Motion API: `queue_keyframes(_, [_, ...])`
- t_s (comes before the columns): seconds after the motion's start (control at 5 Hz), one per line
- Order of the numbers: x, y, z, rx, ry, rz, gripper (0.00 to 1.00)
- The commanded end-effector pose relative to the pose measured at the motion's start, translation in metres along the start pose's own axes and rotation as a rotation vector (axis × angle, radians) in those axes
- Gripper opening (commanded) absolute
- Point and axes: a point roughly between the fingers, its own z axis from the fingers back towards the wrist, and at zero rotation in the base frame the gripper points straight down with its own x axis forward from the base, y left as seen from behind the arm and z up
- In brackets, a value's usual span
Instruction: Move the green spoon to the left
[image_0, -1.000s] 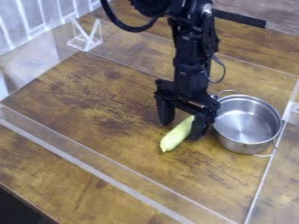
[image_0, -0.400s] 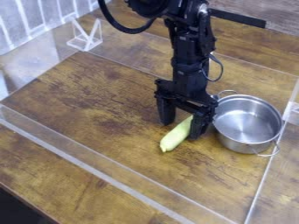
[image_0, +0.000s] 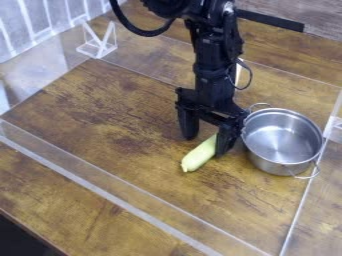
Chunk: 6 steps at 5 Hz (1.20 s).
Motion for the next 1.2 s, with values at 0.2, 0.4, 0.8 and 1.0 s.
queue_keyframes(0.2, [0.0104,0.0085,0.0146,0.007,-0.047,0.008,1.00])
queue_keyframes(0.4, [0.0106,0.0098,0.0137,0.008,-0.045,0.011,1.00])
queue_keyframes(0.8, [0.0108,0.0127,0.0119,0.008,-0.042,0.017,1.00])
queue_keyframes(1.0, [0.0108,0.0142,0.0109,0.007,-0.040,0.021,1.00])
